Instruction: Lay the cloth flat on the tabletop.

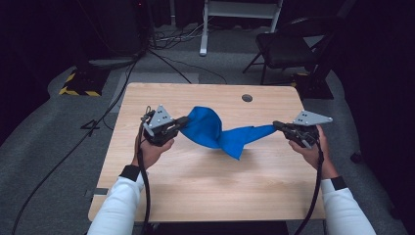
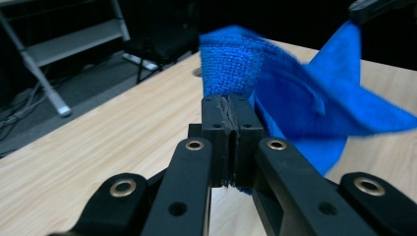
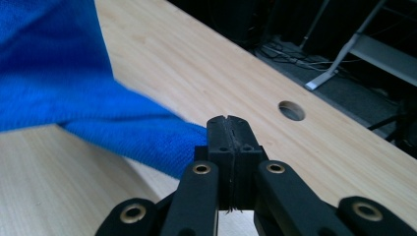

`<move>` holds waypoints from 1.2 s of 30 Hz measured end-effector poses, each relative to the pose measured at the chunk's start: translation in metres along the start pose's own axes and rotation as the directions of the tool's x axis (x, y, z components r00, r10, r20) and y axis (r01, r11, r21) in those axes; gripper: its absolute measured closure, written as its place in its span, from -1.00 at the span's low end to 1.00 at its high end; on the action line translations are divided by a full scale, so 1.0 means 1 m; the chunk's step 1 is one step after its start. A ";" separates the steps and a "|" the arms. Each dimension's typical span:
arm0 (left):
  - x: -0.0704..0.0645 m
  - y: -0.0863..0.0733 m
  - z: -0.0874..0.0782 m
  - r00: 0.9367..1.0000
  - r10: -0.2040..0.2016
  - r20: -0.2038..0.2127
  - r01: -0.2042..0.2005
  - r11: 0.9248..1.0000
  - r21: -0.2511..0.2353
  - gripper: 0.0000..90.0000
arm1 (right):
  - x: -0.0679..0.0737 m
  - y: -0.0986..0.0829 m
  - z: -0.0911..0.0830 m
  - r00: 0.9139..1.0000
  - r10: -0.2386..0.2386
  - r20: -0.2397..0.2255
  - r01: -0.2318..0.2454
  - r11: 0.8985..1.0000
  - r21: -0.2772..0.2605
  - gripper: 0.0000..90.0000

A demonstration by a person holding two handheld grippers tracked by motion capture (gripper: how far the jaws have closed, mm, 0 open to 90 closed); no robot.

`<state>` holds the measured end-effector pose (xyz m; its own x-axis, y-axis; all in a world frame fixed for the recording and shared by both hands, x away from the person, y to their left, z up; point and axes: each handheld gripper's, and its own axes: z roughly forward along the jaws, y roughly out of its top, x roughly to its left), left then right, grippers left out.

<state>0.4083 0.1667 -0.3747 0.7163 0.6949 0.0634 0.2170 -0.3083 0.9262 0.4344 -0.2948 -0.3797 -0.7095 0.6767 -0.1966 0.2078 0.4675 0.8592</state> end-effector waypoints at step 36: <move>0.005 0.020 -0.056 1.000 -0.016 -0.023 0.012 0.987 -0.158 0.93 | -0.007 0.030 -0.063 0.996 0.066 0.059 -0.050 0.971 -0.235 1.00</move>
<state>0.3793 0.2009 -0.3349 0.6970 0.7147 0.0572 0.1181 -0.1931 0.9741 0.4038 -0.3213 -0.3228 -0.6531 0.7385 -0.1674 0.0786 0.2861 0.9550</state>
